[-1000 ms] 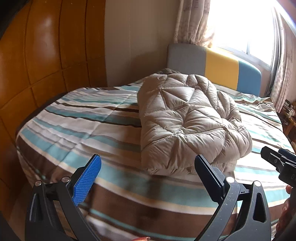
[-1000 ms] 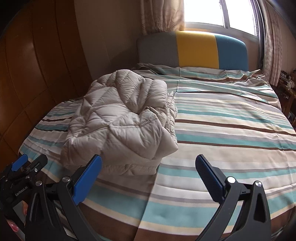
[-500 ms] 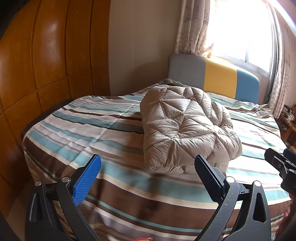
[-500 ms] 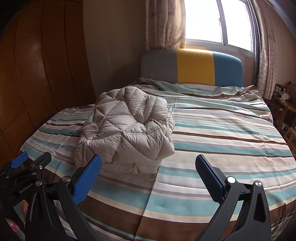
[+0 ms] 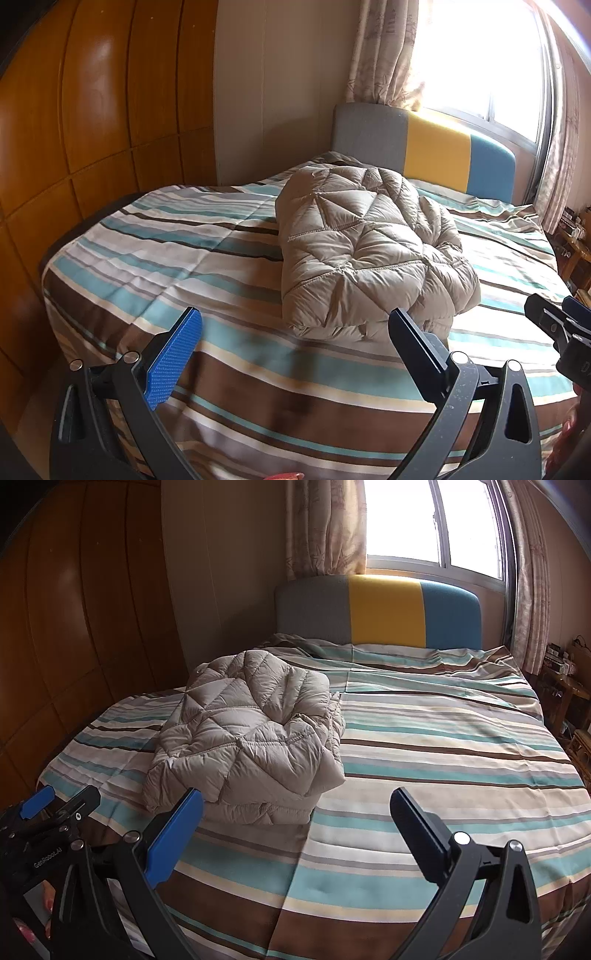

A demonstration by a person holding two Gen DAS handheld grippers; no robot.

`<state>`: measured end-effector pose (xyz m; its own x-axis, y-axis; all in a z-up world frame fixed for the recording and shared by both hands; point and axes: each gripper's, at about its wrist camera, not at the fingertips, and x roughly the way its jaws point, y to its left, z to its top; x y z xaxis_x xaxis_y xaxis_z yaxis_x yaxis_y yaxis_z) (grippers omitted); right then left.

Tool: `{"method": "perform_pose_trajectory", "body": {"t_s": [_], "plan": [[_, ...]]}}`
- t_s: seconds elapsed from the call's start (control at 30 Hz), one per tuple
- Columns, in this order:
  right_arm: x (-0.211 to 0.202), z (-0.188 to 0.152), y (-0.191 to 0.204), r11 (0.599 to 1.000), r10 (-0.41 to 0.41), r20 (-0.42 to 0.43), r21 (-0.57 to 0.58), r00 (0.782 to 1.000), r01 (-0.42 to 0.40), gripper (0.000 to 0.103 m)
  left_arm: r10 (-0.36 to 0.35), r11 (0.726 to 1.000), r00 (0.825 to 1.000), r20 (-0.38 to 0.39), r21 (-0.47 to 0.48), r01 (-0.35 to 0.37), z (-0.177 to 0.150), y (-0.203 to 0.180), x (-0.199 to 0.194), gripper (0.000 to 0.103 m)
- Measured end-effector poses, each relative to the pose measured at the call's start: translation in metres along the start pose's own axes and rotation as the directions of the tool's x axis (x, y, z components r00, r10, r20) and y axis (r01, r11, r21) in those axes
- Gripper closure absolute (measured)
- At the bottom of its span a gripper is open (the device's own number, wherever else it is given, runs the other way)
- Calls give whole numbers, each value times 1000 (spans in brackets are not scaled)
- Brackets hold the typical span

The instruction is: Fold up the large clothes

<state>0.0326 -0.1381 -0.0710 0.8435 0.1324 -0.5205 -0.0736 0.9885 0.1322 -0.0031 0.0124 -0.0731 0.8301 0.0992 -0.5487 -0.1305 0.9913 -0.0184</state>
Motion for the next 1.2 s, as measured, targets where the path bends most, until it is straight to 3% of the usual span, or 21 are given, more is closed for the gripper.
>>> {"method": "perform_pose_trajectory", "body": {"t_s": [1.2], "plan": [[4,-3,-2,1000,9,-27,6,1000,-9,2,-3,1000,1000,-17,9,3,-4,-7,2,3]]}}
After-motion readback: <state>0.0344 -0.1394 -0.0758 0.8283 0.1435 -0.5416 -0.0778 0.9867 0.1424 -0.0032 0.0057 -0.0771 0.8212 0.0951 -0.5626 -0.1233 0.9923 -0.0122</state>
